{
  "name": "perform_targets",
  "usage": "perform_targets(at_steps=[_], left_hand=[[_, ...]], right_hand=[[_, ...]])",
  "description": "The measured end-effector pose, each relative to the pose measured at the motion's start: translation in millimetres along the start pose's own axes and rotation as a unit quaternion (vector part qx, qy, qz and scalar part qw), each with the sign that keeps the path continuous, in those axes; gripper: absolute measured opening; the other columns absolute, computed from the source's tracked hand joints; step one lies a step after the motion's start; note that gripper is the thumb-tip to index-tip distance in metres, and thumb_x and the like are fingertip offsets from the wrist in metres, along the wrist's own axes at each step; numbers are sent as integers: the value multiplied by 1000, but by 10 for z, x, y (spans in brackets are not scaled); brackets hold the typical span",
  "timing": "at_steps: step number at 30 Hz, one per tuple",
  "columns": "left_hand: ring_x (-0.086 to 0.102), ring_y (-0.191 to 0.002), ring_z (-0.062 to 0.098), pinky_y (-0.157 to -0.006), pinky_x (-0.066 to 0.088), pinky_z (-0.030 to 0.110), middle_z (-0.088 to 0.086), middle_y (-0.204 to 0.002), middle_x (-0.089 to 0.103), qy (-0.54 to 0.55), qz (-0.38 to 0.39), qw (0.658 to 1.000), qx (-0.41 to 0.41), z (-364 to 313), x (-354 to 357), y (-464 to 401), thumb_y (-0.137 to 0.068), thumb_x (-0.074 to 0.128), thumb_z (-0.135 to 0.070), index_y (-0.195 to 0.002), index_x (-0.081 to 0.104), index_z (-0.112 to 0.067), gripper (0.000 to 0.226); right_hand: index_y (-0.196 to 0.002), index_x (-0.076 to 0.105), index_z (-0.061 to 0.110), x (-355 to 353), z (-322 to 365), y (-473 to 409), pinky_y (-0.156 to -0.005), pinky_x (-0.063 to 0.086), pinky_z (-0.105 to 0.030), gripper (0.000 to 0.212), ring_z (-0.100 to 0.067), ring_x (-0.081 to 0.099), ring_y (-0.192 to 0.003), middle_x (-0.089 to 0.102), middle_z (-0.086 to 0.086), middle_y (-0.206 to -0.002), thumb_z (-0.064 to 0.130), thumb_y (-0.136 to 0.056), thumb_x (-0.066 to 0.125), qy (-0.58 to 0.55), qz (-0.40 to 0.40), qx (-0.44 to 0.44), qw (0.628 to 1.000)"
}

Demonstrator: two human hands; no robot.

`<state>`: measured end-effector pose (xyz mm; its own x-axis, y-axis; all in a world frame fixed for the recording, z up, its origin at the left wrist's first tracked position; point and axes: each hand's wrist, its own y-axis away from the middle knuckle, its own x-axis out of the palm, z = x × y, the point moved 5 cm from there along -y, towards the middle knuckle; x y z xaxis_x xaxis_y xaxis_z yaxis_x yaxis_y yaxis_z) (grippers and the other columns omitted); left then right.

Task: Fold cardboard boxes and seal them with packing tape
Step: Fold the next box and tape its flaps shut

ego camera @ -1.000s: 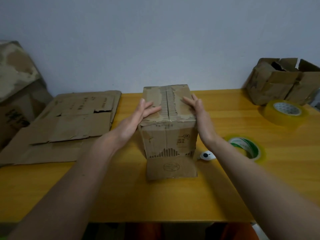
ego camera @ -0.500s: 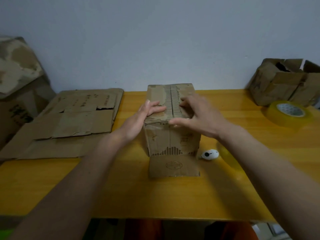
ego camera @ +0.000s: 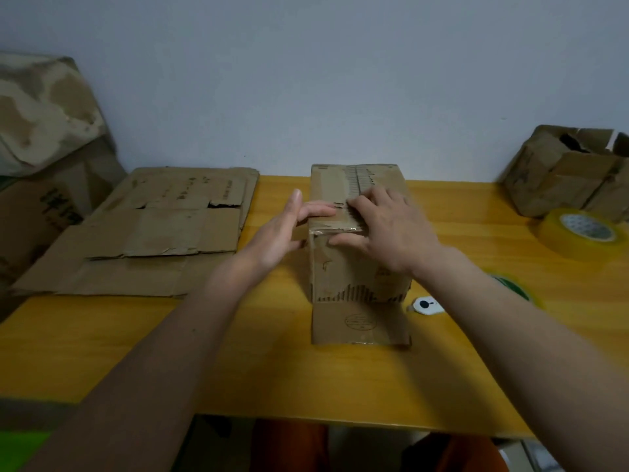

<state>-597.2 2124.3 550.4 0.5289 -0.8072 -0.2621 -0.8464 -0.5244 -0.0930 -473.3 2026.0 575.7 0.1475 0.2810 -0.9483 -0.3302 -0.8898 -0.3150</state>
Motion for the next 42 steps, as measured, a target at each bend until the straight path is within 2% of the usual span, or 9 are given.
perform_targets(at_steps=[4, 8, 12, 16, 20, 24, 27, 37, 42], left_hand=[[41, -133, 6, -110, 37, 45, -17, -135, 53, 15, 3, 1000, 15, 31, -36, 56, -92, 11, -60, -112, 67, -33, 66], [40, -129, 2, -111, 36, 43, -19, -130, 52, 3, -9, 999, 30, 28, -26, 93, -99, 6, -49, -114, 63, -32, 61], [38, -135, 6, -111, 36, 46, -12, -139, 50, 32, -3, 999, 29, 73, -64, 116, -90, 10, -60, -116, 65, -29, 68], [39, -135, 5, -110, 38, 43, -10, -140, 51, 53, -6, 998, 39, 109, -73, 124, -91, 9, -61, -115, 66, -30, 69], [37, -136, 4, -109, 38, 43, -12, -142, 49, 52, -7, 997, 51, 156, -102, 110, -101, 7, -49, -116, 65, -31, 62], [38, -135, 1, -106, 39, 37, -11, -142, 48, 47, -1, 997, 57, 176, -103, 107, -105, 7, -38, -119, 63, -27, 58], [37, -136, 3, -103, 40, 32, -10, -143, 47, 48, -5, 997, 56, 188, -110, 101, -105, 7, -39, -120, 62, -27, 58], [47, -116, -5, -94, 46, 17, -14, -130, 48, 94, -47, 992, 72, 141, -47, 85, -105, 9, -34, -144, 30, -30, 45], [47, -114, -2, -98, 41, 19, -13, -122, 52, -22, -60, 992, 109, 153, -59, 52, -106, 14, -36, -125, 49, -32, 40]], right_hand=[[-134, 44, 22, -12, 55, -52, -104, 32, -38, 80, -24, 40, -124, 44, -5, -133, 76, -75, 51, -23, 53, 21, 998], [-131, 47, 21, -17, 156, -95, -101, 36, -40, 88, -26, 41, -122, 45, -7, -129, 82, -68, 47, -62, 46, 65, 995], [-134, 43, 24, 17, 130, -67, -102, 37, -39, 86, -24, 39, -122, 44, -5, -131, 74, -67, 61, -49, 54, 35, 997], [-135, 47, 30, -16, 187, -120, -106, 32, -39, 82, -23, 34, -130, 43, -1, -139, 77, -68, 56, -162, 78, 35, 983], [-132, 47, 33, 17, 302, -99, -101, 36, -39, 80, -22, 40, -124, 47, 1, -133, 80, -67, 49, -60, 22, 7, 998], [-135, 40, 30, 30, 300, -77, -104, 33, -39, 87, -22, 38, -125, 42, 1, -134, 74, -64, 63, -33, 40, -15, 999], [-136, 39, 29, 20, 326, -124, -107, 30, -43, 95, -24, 36, -127, 40, -1, -135, 82, -59, 53, -83, 89, 4, 993], [-112, 47, 14, 129, 716, -175, -90, 36, -42, 43, -31, 49, -107, 52, -13, -114, 47, -85, 43, 54, -54, 111, 991], [-133, 46, 19, 36, 424, -119, -102, 36, -39, 88, -24, 46, -121, 51, -7, -133, 80, -78, 16, -18, 13, -66, 998]])
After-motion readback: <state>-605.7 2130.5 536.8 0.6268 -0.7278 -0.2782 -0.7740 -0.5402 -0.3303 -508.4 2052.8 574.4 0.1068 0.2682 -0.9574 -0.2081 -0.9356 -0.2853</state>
